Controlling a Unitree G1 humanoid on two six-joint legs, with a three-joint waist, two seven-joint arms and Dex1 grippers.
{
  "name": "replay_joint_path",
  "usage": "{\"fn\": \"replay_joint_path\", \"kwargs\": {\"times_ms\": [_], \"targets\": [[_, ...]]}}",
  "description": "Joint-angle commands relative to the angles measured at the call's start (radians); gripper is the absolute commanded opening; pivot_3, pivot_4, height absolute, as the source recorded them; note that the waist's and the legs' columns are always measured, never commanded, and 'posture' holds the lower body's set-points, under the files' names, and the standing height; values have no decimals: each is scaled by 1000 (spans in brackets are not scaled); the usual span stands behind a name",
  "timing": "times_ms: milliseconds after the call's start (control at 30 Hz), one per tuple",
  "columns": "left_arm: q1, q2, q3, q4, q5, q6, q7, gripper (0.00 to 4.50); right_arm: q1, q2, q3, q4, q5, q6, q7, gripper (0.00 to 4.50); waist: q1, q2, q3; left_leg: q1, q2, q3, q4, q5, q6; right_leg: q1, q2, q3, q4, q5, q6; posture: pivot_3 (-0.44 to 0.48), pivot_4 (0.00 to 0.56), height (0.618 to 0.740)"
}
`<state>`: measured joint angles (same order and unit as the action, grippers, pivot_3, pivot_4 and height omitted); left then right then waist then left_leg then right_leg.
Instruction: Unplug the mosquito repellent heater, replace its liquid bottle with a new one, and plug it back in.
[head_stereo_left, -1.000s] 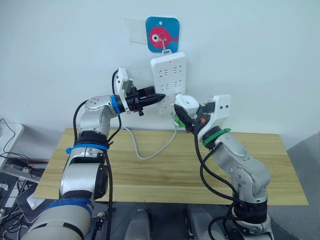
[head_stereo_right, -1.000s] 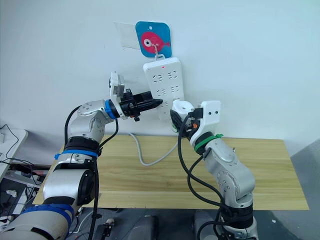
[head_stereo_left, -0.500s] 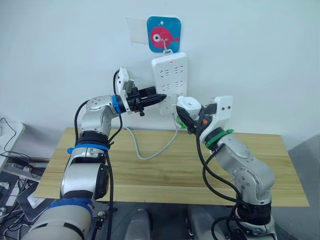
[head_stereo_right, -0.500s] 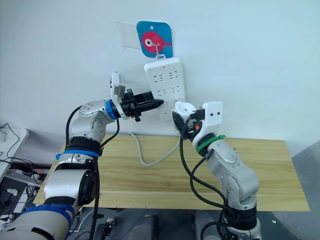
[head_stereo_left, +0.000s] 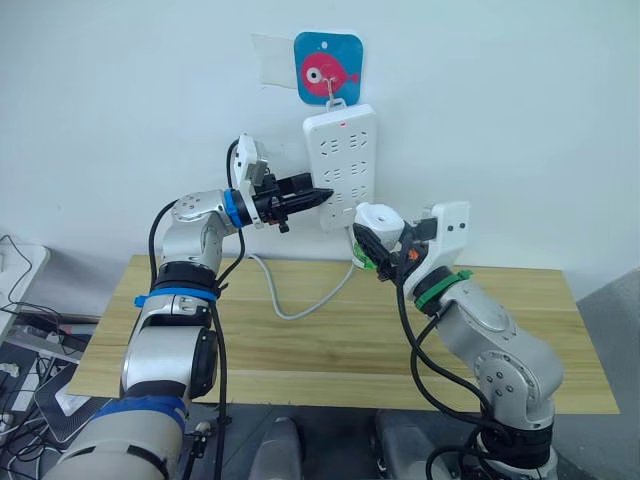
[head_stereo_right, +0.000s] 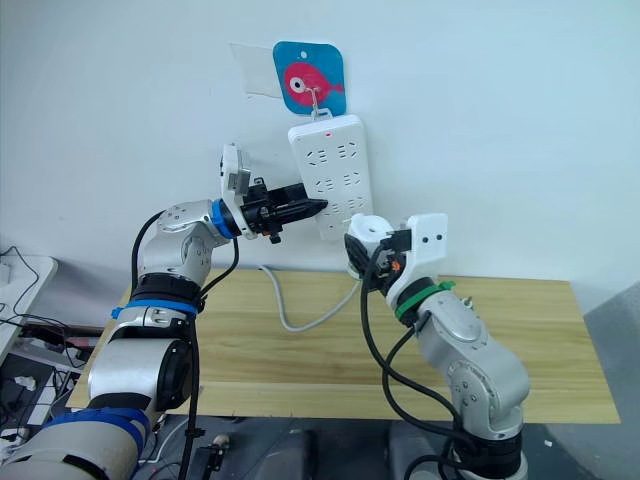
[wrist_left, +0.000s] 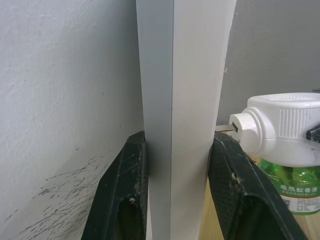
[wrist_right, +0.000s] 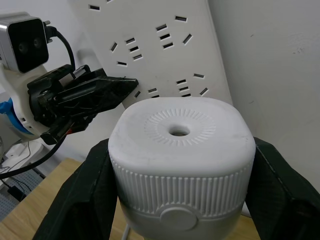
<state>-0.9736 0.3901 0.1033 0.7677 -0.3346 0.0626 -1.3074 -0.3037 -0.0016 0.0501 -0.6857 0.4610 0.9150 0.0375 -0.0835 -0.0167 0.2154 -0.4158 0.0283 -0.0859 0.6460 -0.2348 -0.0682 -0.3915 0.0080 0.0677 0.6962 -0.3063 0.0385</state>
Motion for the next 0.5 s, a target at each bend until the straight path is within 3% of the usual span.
{"fn": "replay_joint_path", "kwargs": {"times_ms": [33,500], "targets": [[-5,5,-5,-14,-1,-1,-6,1268,-29,8,5,-9,-2,-44,0,2984,0,0,0,0,0,0,0,0,0,0,0,0,0,0,0,-40,180,740],[-13,1,-11,-7,6,-5,-8,1268,-98,-12,-2,93,-21,-113,13,2984,0,0,0,0,0,0,0,0,0,0,0,0,0,0,0,-45,186,740]]}}
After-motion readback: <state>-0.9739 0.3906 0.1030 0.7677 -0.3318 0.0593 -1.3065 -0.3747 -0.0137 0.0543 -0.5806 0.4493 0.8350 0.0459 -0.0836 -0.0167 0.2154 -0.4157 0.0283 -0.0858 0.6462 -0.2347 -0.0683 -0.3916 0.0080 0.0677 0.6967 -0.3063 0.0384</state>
